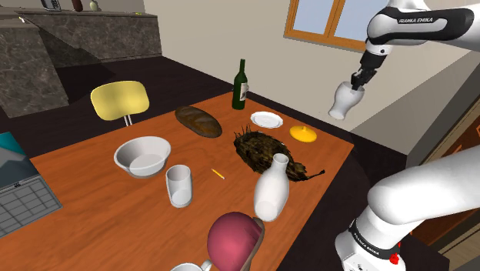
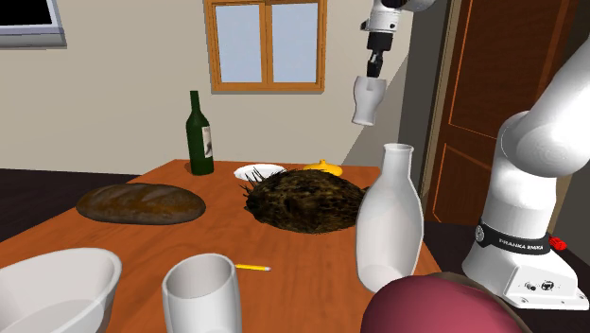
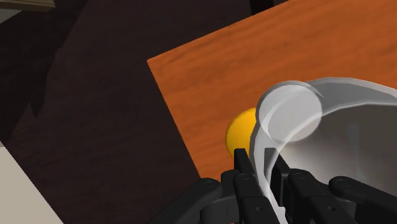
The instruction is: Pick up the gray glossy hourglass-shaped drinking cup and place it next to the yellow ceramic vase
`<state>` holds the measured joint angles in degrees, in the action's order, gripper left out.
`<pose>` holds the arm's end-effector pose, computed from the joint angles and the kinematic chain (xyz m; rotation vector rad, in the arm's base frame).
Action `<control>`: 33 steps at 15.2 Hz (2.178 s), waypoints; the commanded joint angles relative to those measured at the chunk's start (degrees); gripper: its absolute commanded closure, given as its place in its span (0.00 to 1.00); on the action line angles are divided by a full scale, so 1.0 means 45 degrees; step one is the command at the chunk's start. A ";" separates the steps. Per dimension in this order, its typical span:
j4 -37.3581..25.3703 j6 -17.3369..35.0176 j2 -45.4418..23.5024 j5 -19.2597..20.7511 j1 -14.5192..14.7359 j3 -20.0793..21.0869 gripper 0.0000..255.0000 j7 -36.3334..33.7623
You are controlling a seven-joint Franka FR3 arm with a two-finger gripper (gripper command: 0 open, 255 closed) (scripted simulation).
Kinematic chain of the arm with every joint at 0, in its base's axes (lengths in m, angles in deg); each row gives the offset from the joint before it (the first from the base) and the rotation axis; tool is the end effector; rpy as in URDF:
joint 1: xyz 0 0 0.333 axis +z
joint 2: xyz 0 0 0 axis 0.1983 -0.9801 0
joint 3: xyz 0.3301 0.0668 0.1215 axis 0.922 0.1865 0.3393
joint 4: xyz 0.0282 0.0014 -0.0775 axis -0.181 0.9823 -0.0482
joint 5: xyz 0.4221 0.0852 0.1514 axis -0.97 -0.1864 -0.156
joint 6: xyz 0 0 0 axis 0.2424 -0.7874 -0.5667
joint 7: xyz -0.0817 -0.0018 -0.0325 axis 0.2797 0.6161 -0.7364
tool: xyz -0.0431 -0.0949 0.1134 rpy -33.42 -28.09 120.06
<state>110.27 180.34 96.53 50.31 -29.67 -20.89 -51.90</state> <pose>0.3340 -0.3722 0.5784 2.9994 -0.3383 0.1827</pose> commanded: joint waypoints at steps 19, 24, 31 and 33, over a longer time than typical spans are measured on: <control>0.1329 0.2524 -0.0924 0.0129 -0.0438 -0.1966 1.00 0.1935; 0.2040 0.3405 -0.1100 0.0162 -0.0456 -0.2137 1.00 0.1947; 0.2934 0.4674 -0.1494 0.0143 -0.0444 -0.2415 1.00 0.2014; 0.3167 0.5044 -0.1639 0.0119 -0.0431 -0.2502 1.00 0.2047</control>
<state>124.09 201.98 89.73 51.03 -31.68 -31.76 -42.98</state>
